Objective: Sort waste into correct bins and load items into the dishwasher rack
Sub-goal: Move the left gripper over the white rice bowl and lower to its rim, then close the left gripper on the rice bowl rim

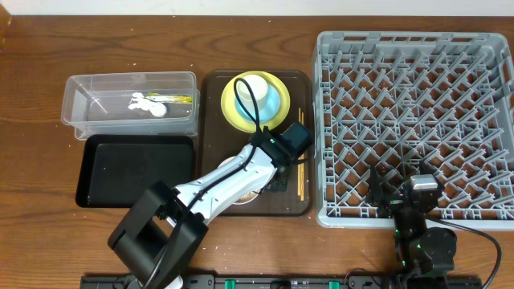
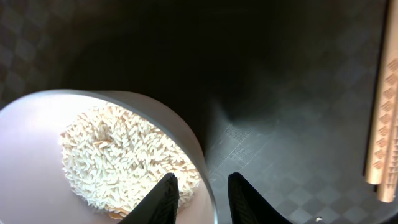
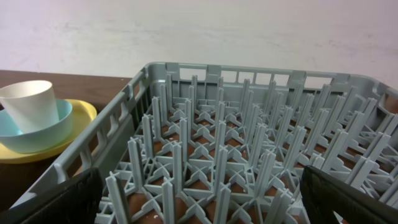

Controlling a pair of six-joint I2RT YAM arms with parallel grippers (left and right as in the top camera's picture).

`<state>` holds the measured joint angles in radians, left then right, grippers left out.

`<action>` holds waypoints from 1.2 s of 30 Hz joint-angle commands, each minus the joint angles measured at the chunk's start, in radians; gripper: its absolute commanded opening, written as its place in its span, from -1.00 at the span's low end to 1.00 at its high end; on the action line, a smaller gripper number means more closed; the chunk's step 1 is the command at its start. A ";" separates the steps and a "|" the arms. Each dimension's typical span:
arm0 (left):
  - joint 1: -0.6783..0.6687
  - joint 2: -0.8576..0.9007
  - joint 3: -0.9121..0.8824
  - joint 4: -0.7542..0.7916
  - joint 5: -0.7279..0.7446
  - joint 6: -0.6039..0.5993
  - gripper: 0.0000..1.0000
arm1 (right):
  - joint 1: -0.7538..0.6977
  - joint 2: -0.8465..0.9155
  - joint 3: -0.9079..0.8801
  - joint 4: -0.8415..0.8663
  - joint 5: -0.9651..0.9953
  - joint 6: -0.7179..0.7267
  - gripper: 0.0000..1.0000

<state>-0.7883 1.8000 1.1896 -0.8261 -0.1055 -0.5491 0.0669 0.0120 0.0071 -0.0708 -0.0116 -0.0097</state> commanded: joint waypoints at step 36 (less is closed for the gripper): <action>-0.002 0.010 -0.032 -0.002 0.038 -0.013 -0.51 | 0.009 -0.004 -0.002 -0.004 -0.004 -0.006 0.98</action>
<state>-0.7883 1.8000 1.1679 -0.8230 -0.0738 -0.5499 0.0669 0.0120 0.0071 -0.0708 -0.0116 -0.0097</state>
